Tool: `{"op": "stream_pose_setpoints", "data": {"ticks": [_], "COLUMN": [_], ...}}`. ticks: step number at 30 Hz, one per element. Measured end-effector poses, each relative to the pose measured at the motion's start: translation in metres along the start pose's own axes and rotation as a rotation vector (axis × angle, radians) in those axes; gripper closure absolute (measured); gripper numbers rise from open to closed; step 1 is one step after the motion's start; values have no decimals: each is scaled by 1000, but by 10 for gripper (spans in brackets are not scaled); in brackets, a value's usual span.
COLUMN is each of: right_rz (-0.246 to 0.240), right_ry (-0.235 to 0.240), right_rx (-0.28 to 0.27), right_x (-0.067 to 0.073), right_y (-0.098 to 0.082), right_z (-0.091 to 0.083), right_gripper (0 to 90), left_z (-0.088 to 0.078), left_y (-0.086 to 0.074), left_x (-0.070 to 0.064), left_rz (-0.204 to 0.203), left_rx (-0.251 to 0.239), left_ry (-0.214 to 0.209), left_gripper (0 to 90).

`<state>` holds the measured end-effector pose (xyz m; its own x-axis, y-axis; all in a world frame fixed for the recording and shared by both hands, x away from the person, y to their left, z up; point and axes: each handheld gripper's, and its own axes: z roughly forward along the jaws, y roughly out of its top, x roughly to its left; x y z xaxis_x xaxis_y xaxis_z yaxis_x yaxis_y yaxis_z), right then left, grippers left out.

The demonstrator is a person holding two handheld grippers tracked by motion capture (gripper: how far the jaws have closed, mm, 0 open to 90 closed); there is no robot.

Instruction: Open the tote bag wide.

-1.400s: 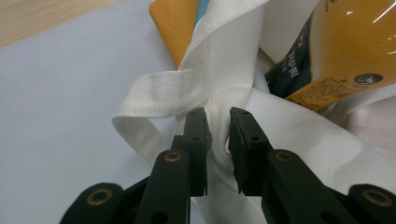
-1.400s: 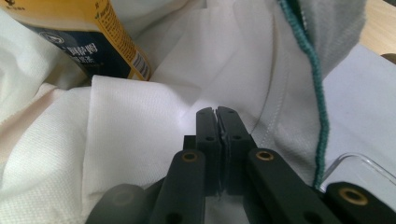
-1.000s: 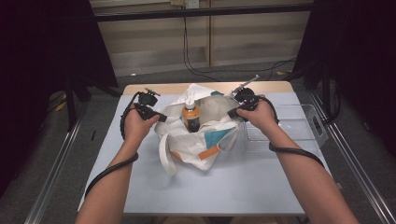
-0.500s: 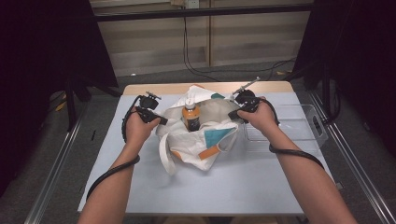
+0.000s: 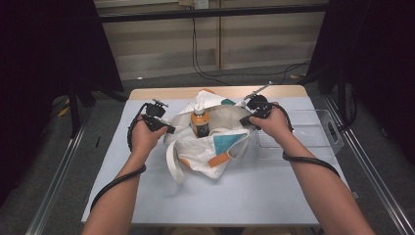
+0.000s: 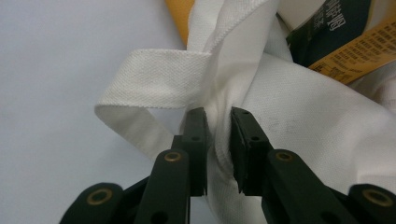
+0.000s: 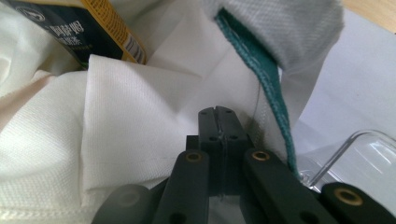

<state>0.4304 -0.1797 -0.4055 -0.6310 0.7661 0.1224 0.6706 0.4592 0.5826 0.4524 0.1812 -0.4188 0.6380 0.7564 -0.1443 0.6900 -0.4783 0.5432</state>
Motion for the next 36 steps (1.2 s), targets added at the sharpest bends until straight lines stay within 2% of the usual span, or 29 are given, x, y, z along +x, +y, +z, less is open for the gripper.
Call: {"op": "stream_pose_setpoints", "data": {"ticks": [1, 2, 5, 9, 12, 13, 18, 19, 20, 23, 25, 27, 28, 29, 31, 33, 36], "right_rz": [1, 1, 8, 5, 6, 5, -7, -10, -10, -13, -9, -12, -16, -9, -14, -19, -14], "right_ry": [1, 1, -3, -6, -8, -10, -8, -11, -11, -9, -10, -2, -4, -2, 0, 8, 25], "right_rx": [0, -3, -1, 1, -8, -10, -24, -27, -27, -34, -38, -55, -61, -58, -69, -71, -72], "right_x": [0, 0, 0, 0, 0, 0, 3, 3, 3, 6, 7, 9, 9, 11, 14, 17, 21], "right_y": [0, 0, -1, 0, 0, 0, 1, 1, 1, 2, 3, 4, 4, 5, 6, 7, 8], "right_z": [0, 1, 1, 1, 1, 0, -2, -3, -3, -6, -7, -10, -10, -12, -14, -17, -19], "right_gripper": [900, 900, 900, 900, 900, 898, 881, 876, 876, 871, 870, 870, 870, 870, 869, 869, 871], "left_z": [0, -1, -2, -4, -8, -11, -19, -22, -22, -33, -36, -42, -43, -46, -48, -48, -47], "left_y": [0, 0, 0, 0, 2, 3, 6, 7, 7, 11, 13, 17, 18, 19, 22, 24, 27], "left_x": [0, 3, 3, 2, 0, 2, -2, -1, -1, -6, -8, -12, -15, -15, -16, -18, -19], "left_rz": [-4, 35, 43, 39, 9, 45, 14, 36, 36, 16, 22, 52, 35, 61, 70, 55, 66], "left_rx": [-1, 25, 19, 9, -29, -5, -56, -49, -49, -93, -100, -105, -128, -115, -120, -141, -150], "left_ry": [-2, -5, -9, -10, -21, -25, -35, -38, -38, -50, -38, -31, -30, -26, -22, -24, -16], "left_gripper": [769, 769, 765, 754, 737, 730, 667, 656, 647, 637, 627, 615, 612, 606, 600, 597, 592]}}
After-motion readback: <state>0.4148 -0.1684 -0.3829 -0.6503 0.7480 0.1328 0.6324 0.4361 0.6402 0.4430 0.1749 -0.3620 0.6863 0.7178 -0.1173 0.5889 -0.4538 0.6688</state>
